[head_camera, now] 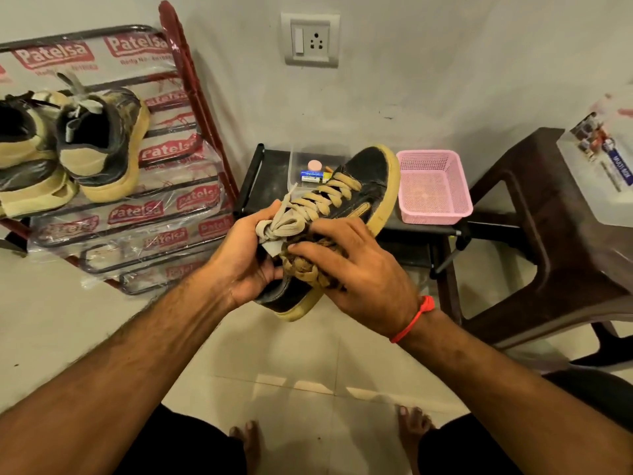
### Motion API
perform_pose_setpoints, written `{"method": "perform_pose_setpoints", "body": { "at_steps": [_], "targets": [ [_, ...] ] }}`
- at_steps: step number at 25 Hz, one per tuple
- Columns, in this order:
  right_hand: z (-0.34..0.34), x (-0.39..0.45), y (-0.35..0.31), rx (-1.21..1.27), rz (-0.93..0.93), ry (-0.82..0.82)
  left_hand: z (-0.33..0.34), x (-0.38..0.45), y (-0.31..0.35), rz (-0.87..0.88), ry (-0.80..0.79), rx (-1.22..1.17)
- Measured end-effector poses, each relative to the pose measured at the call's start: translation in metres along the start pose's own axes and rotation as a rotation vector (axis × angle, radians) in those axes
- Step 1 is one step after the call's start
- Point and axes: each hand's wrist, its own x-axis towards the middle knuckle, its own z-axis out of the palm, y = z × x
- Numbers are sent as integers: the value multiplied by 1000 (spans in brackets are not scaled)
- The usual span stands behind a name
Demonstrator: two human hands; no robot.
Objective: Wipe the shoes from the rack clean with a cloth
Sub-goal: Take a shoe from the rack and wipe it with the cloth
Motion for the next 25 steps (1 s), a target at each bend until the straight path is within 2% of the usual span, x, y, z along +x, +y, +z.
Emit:
{"method": "perform_pose_setpoints", "body": {
  "at_steps": [2, 4, 6, 8, 10, 13, 16, 18, 21, 25],
  "targets": [
    [-7, 4, 22, -40, 97, 82, 0, 2, 1, 5, -18, -49],
    [-19, 9, 49, -21, 292, 161, 3, 4, 0, 11, 1, -83],
    [-24, 10, 60, 42, 390, 177, 5, 5, -2, 18, 28, -75],
    [-16, 7, 43, 96, 313, 129, 7, 6, -5, 11, 51, -73],
    [-1, 0, 9, 123, 155, 41, 3, 9, -6, 9, 71, -59],
    [1, 2, 2, 8, 28, 38, 0, 11, -5, 13, 76, -58],
    [-19, 15, 44, -99, 182, 226, 7, 9, -5, 31, 46, -89],
    [-28, 16, 61, -80, 301, 260, 11, 8, -8, 21, 56, -68],
    [-26, 15, 61, -28, 381, 271, 13, 5, -7, 25, 56, -24],
    [-45, 22, 79, -50, 541, 395, 16, 0, -12, 51, 67, 151]
  ]
}}
